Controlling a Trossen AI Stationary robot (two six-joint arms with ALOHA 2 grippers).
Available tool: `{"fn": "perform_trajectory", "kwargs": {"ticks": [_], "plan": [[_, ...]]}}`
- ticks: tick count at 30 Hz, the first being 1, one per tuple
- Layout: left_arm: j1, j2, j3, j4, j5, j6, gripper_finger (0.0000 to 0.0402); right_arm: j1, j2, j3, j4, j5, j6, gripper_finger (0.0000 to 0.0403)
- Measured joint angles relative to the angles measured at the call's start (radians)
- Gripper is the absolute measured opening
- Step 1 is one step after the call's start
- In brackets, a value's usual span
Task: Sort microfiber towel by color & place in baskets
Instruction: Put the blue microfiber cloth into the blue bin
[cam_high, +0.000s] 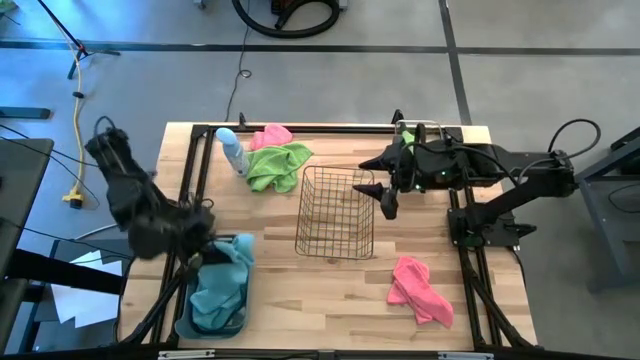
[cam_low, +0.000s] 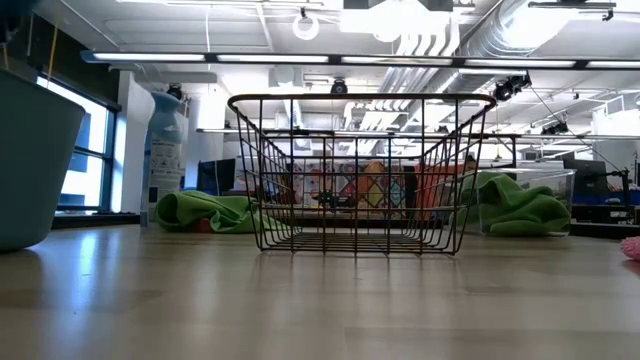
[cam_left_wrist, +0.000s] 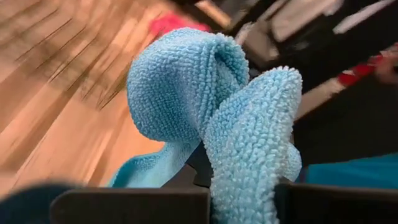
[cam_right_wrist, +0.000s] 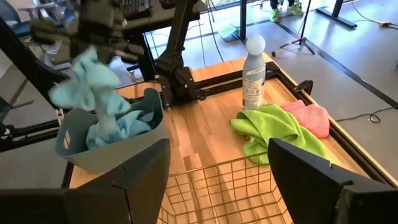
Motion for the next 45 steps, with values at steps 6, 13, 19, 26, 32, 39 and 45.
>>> {"fn": "perform_trajectory", "kwargs": {"ticks": [6,13,19,26,32,39,45], "plan": [[-0.127,0.041,-0.088,-0.072,0.041,-0.186,0.0000,-0.002,0.000,0.000,0.000,0.000,0.026,0.0267],[-0.103,0.082,-0.088,-0.184,0.329,-0.028,0.0000,-0.002,0.000,0.000,0.000,0.003,0.042,0.0267],[-0.026,0.171,-0.087,-0.166,0.335,0.190,0.0000,-0.002,0.000,0.000,-0.002,0.004,0.042,0.0267],[-0.014,0.321,-0.087,-0.170,0.335,0.299,0.0000,-0.002,0.000,0.000,-0.003,0.018,0.044,0.0267],[-0.058,0.400,-0.108,-0.169,0.373,0.261,0.0000,-0.002,0.000,0.000,-0.008,0.019,0.045,0.0267],[-0.036,0.431,-0.185,-0.121,0.403,0.099,0.0000,-0.002,0.000,0.000,-0.018,0.024,0.042,0.0267],[-0.003,0.437,-0.238,-0.010,0.376,0.106,0.0000,-0.002,0.000,0.000,-0.042,0.033,0.042,0.0267]]}}
